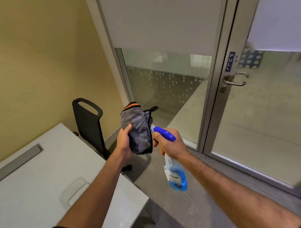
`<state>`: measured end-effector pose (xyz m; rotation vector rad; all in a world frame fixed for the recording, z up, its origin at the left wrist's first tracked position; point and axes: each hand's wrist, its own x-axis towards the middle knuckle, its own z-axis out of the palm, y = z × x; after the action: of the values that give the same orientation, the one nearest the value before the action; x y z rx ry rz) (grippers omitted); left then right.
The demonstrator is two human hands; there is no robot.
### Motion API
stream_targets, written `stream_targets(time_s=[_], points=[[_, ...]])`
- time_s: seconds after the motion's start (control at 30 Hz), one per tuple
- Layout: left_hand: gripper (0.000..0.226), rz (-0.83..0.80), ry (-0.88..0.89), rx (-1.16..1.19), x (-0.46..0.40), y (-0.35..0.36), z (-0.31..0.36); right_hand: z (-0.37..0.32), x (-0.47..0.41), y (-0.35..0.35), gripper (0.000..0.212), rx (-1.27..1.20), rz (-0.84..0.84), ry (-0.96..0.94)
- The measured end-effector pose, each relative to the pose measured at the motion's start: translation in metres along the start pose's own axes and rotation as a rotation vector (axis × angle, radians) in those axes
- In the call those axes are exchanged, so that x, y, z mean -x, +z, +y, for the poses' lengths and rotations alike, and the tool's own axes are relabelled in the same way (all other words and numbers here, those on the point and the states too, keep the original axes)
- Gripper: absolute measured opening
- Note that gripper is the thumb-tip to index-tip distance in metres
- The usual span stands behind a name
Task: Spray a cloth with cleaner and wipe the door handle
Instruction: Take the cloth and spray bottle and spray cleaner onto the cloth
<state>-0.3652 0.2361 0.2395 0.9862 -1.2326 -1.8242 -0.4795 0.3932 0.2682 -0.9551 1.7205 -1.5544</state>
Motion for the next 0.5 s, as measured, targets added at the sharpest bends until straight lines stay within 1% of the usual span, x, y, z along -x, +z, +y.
stream_targets(time_s=[0.1,0.23,0.37,0.43,0.5], points=[[0.024,-0.017,0.045,0.016,-0.009,0.026,0.012,-0.002,0.000,-0.017,0.035,0.021,-0.006,-0.012],[0.034,-0.076,0.097,0.031,-0.022,0.053,0.023,0.002,0.000,-0.031,0.036,0.050,0.010,0.028],[0.033,-0.113,0.122,0.028,-0.033,0.070,0.027,0.001,-0.003,-0.047,0.037,0.025,0.071,0.035],[0.031,-0.128,0.117,0.016,-0.037,0.076,0.025,-0.007,-0.007,-0.054,0.040,-0.020,0.123,-0.001],[0.030,-0.143,0.115,0.005,-0.039,0.081,0.022,-0.018,-0.013,-0.061,0.038,-0.062,0.184,-0.056]])
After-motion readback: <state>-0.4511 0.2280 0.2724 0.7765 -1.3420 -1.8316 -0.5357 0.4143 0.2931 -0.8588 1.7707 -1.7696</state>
